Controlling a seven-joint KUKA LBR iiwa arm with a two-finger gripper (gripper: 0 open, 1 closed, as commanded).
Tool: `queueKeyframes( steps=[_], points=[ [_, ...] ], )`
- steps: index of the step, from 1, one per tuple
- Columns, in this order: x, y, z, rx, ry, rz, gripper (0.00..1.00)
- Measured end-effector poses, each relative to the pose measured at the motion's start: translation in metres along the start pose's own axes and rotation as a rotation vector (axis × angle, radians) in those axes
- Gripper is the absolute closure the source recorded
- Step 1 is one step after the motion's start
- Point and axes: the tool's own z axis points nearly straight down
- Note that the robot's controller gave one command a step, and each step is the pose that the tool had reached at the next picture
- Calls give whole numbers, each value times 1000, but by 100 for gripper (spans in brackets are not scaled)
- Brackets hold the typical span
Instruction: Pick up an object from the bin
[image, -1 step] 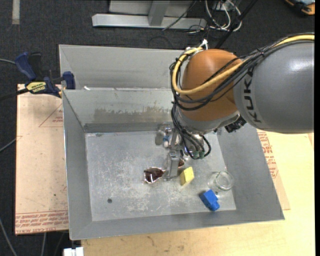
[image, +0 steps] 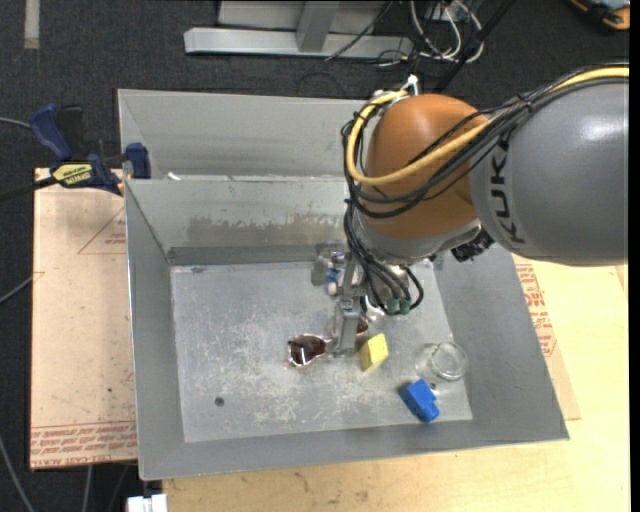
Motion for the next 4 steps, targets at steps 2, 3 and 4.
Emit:
queueKeyframes(
  steps=[2,3,4],
  points=[
    [9,-27,104,1,4,-96,0],
    [-2,-26,88,0,-3,-76,0],
    [1,-43,144,0,-1,-44,0]
  ],
)
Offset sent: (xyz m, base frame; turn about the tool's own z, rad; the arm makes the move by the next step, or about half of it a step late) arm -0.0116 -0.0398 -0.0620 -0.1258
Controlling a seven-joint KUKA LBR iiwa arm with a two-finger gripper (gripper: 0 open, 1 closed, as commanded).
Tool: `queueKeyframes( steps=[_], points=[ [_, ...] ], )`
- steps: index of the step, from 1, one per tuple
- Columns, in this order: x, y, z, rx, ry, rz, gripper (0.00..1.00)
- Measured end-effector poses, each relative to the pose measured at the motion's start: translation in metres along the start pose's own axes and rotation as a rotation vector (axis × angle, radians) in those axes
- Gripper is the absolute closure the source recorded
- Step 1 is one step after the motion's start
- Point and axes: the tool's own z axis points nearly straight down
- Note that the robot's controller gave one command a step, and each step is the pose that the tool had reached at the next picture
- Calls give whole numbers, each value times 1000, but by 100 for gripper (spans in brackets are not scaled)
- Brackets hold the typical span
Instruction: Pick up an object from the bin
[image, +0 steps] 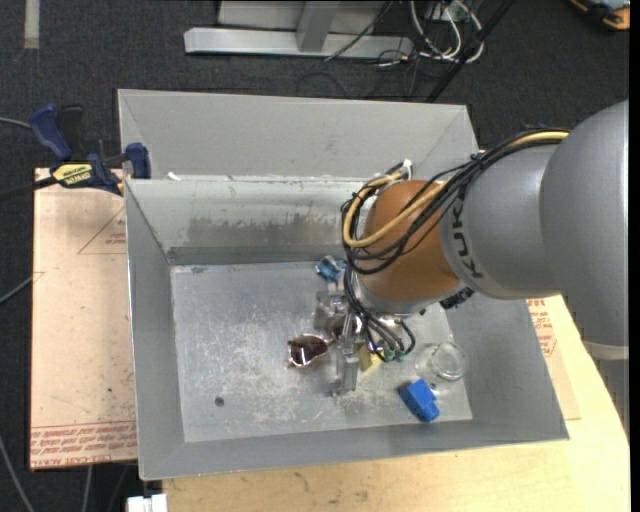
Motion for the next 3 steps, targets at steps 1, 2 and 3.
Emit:
queueKeyframes(
  steps=[1,2,3],
  points=[
    [-4,3,1,0,1,58,100],
    [-4,3,1,0,1,59,100],
    [-4,3,1,0,0,59,100]
  ],
)
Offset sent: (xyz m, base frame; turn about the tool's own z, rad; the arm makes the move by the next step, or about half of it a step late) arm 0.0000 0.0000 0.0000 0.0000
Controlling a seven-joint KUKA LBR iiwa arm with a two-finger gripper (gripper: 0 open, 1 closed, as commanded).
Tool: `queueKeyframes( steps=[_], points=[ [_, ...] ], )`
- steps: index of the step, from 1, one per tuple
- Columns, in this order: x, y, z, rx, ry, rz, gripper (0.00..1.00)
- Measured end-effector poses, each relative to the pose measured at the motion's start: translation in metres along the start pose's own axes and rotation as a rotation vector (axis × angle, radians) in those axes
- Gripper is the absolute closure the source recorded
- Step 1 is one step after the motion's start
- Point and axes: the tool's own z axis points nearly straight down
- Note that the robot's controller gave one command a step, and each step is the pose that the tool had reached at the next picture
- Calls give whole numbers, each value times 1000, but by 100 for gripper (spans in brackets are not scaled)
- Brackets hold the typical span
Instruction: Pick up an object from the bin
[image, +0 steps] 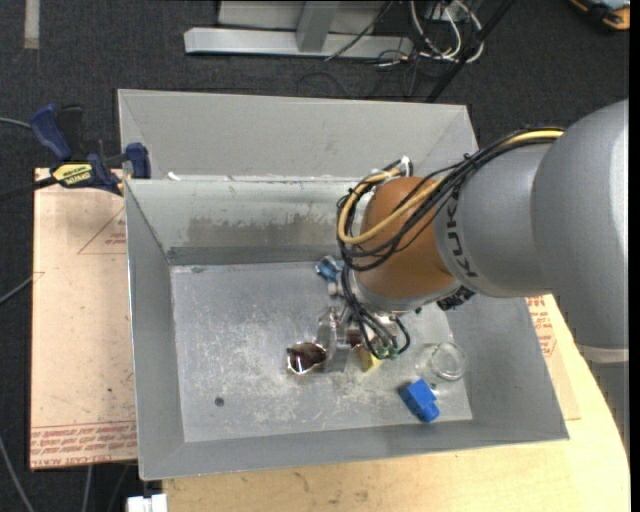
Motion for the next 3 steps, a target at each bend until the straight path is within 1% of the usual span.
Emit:
queueKeyframes(
  steps=[2,3],
  points=[
    [1,0,-4,0,3,0,100],
    [2,0,-15,1,8,0,100]
  ],
)
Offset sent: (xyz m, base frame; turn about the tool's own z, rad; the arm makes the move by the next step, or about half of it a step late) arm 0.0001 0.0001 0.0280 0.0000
